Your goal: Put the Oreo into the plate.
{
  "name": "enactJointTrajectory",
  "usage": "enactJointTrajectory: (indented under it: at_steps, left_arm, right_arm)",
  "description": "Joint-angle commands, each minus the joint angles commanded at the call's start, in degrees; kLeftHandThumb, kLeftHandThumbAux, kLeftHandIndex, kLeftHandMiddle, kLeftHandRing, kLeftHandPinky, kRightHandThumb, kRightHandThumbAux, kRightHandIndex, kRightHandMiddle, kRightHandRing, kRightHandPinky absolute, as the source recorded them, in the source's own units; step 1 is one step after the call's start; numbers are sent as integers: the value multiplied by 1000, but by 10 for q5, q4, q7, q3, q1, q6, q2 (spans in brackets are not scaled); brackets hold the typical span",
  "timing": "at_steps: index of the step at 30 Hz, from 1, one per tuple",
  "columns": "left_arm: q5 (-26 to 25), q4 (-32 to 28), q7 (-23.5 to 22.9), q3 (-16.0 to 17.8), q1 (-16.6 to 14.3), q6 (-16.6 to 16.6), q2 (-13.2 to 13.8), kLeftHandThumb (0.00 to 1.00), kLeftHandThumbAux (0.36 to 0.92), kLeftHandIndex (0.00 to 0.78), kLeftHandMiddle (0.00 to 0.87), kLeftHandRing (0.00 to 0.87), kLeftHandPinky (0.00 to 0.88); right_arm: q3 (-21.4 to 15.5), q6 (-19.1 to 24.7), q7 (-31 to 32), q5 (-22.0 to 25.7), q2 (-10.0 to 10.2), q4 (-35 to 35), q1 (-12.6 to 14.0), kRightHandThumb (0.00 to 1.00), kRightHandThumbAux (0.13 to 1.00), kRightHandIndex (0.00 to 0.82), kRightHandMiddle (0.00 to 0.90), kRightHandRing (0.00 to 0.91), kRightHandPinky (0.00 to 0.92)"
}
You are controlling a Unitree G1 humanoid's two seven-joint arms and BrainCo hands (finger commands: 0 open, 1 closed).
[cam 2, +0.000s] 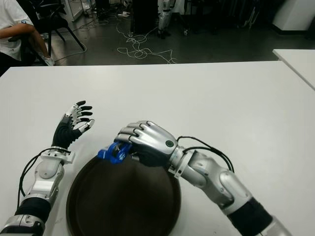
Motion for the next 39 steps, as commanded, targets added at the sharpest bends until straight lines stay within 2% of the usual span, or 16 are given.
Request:
enactJointTrajectory:
  at_steps: [4, 8, 12, 21, 26, 30, 39]
  left_arm:
    - [1, 1, 0, 0, 0, -5, 1, 102, 678, 150, 267, 264, 259]
    - [1, 2, -3, -1, 0, -8, 2, 83, 673, 152, 270, 267, 258]
    - [-4, 3, -9, -1, 0, -12, 2, 71, 667, 154, 269, 269, 263]
    - [-7, -3, -13, 0, 3, -11, 0, 101, 676, 157, 262, 265, 257]
    - [-5, -6, -12, 0, 4, -10, 0, 101, 667, 155, 265, 265, 259]
    - [-4, -8, -9, 0, 5, -11, -1, 90, 661, 157, 269, 267, 263]
    - [-3, -12, -9, -1, 7, -10, 0, 61, 652, 159, 266, 265, 256]
  right_arm:
    - [17, -17, 31, 1, 6, 43, -26, 689, 734, 427, 774, 778, 780]
    - [23, -22, 55, -3, 2, 51, -23, 690, 733, 428, 772, 779, 777]
    - [22, -4, 92, 1, 2, 39, -24, 691, 732, 427, 766, 773, 775]
    - [16, 6, 129, 18, 7, 33, -22, 688, 733, 424, 737, 747, 746]
    - [15, 10, 142, 21, 11, 31, -24, 687, 734, 422, 722, 738, 744]
    - [10, 11, 132, 23, 17, 32, -17, 686, 735, 422, 697, 720, 724]
    - [16, -7, 106, 21, 31, 74, -21, 684, 735, 421, 644, 666, 658]
